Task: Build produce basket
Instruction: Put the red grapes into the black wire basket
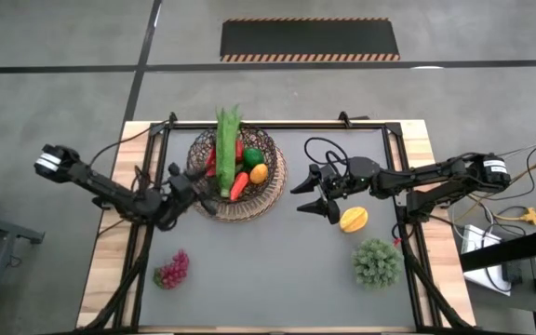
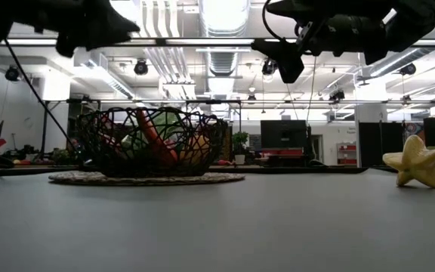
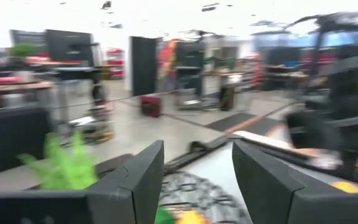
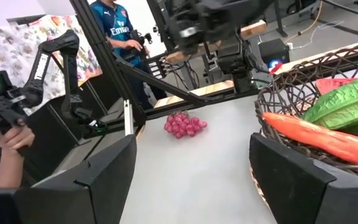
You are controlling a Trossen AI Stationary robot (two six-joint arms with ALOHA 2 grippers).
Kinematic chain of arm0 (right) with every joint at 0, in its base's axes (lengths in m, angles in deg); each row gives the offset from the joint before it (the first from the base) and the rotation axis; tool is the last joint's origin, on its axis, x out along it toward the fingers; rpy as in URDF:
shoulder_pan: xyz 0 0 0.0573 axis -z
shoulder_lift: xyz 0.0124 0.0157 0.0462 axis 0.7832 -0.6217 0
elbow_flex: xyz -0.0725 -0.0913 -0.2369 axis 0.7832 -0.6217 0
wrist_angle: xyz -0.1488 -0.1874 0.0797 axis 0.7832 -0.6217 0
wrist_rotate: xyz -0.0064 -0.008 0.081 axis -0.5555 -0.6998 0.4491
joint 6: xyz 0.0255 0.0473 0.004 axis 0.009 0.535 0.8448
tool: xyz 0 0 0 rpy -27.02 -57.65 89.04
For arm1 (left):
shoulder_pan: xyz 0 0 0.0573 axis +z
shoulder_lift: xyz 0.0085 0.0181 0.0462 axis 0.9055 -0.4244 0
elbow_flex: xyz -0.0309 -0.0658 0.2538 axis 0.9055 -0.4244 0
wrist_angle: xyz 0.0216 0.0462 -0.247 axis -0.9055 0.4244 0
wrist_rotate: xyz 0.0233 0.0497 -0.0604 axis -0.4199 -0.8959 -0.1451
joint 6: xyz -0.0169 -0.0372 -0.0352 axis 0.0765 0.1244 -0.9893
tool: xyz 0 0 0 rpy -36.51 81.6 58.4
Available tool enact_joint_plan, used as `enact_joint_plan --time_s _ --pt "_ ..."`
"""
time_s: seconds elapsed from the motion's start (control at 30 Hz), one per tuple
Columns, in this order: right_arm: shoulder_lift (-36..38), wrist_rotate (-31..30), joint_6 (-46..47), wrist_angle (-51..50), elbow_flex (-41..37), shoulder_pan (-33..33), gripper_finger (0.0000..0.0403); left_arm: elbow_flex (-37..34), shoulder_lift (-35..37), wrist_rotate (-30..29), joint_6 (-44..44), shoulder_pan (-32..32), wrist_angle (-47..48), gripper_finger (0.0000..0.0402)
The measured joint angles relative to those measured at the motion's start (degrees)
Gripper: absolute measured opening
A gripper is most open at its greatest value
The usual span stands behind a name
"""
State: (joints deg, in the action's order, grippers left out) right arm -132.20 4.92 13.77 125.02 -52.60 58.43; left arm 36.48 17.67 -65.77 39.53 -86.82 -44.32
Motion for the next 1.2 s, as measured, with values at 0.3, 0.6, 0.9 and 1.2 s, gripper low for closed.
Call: enact_joint_plan --time_s 0.3,0.6,0.9,1.2 --pt "0.00 0.00 -0.17 -0.16 0.00 -0.39 0.0290 7.47 -5.72 1.80 0.27 -11.54 0.42 0.0173" --pt "0.00 0.00 -1.07 -0.71 0.00 -0.63 0.0292 18.31 -15.46 -0.90 -3.53 -19.85 7.02 0.0173" --pt "0.00 0.00 -1.26 -0.87 0.00 -0.63 0.0292 33.07 -19.88 -3.77 -19.81 -22.93 38.84 0.0173" --pt "0.00 0.01 -1.87 -1.07 0.00 -0.86 0.0293 39.71 -20.02 17.65 -52.94 -21.51 72.36 0.0173"
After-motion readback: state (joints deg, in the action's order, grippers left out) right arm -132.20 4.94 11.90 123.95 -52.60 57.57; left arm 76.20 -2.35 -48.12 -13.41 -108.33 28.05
